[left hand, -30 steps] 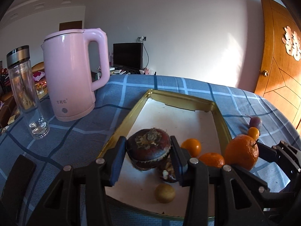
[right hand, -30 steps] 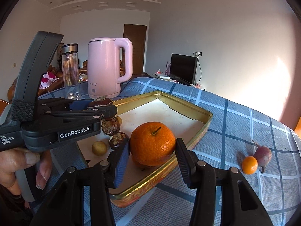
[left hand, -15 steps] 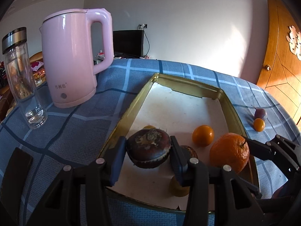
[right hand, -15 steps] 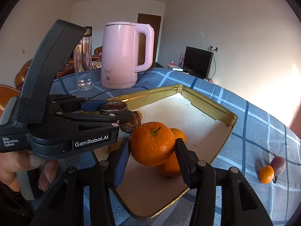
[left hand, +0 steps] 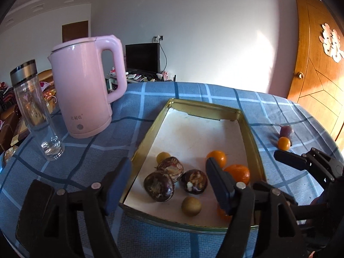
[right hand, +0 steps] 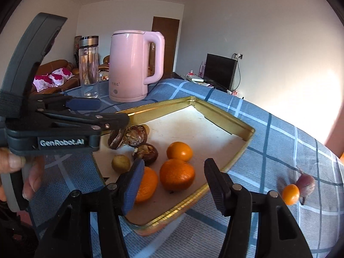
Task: Organize fruits
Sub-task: 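Grasp the small orange with the left tool while the right tool grasps the red beet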
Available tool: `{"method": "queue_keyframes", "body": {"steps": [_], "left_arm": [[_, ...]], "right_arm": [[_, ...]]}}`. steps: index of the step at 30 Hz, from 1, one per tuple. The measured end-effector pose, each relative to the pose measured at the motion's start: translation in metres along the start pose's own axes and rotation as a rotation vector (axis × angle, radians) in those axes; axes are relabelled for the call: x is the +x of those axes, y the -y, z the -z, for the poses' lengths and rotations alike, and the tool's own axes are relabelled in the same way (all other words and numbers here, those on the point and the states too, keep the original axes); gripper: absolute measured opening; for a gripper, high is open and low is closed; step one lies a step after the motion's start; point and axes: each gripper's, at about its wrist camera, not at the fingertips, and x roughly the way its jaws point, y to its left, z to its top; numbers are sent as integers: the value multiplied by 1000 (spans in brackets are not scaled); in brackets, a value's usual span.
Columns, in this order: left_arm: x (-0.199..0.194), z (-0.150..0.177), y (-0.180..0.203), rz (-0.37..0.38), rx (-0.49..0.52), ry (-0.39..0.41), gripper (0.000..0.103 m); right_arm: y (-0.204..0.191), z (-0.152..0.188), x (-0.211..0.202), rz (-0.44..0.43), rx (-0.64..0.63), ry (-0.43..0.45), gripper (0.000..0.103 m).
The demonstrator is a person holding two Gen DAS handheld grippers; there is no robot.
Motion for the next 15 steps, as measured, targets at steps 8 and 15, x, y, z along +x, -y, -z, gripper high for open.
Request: {"method": "queue_keyframes", "body": {"steps": [8,15], "left_arm": [[-26,-34,62,83,126,31,77],[-11,-54,118,114,193,0,78]], "right_arm": [[73,1,-47,136,96,25,61],[129,4,-68,238,193,17,66]]}}
